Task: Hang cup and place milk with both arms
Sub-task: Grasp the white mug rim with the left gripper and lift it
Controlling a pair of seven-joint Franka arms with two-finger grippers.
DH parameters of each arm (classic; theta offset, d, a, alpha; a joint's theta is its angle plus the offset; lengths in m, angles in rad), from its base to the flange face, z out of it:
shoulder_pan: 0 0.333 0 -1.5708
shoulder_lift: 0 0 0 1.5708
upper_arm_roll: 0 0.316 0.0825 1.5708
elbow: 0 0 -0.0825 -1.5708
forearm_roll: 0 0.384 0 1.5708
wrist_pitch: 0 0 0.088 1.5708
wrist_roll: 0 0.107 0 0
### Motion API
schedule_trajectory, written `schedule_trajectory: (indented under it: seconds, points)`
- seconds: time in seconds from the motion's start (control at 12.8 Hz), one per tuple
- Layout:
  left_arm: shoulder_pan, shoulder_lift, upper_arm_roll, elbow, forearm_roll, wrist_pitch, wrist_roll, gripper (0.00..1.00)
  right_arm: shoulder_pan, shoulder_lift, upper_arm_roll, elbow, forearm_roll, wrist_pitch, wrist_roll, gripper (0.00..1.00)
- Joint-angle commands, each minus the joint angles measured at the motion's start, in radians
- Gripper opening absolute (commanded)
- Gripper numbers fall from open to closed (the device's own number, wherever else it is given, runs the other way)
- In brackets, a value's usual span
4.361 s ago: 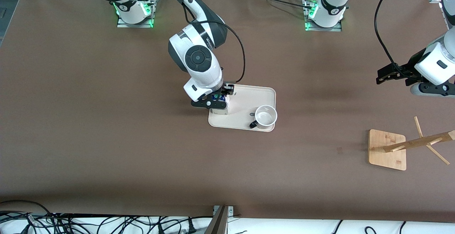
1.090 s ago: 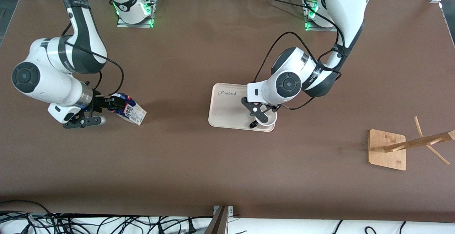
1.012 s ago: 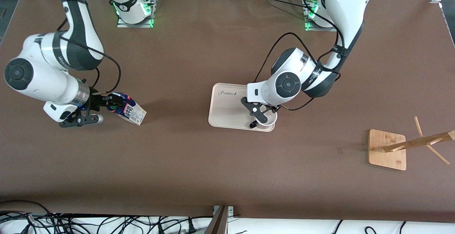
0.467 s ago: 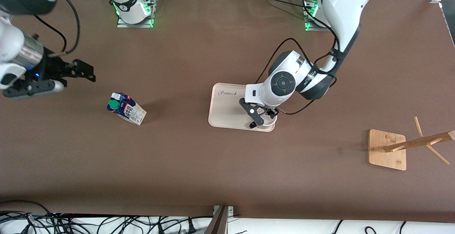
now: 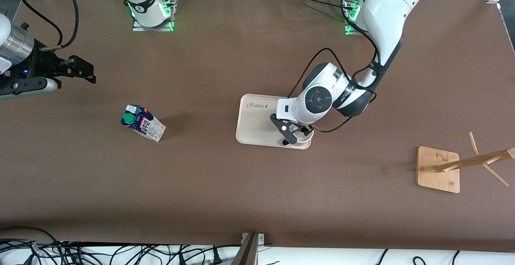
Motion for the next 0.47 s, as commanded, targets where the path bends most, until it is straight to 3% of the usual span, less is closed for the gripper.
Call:
schedule_trajectory:
  seconds: [0.0,0.31,0.39]
  points:
    - [-0.003,0.016,-0.001,0.014,0.021,0.005,0.011,1.0,0.001,0.015,0.006,0.015,-0.028,-0.002,0.007,1.0]
    - [-0.003,0.032,0.001,0.014,0.098,0.005,0.011,1.0,0.003,0.018,0.007,0.012,-0.025,-0.003,0.015,1.0]
    - [-0.001,0.032,0.001,0.014,0.099,0.005,0.012,0.92,0.003,0.018,0.007,0.012,-0.031,-0.008,0.015,1.0]
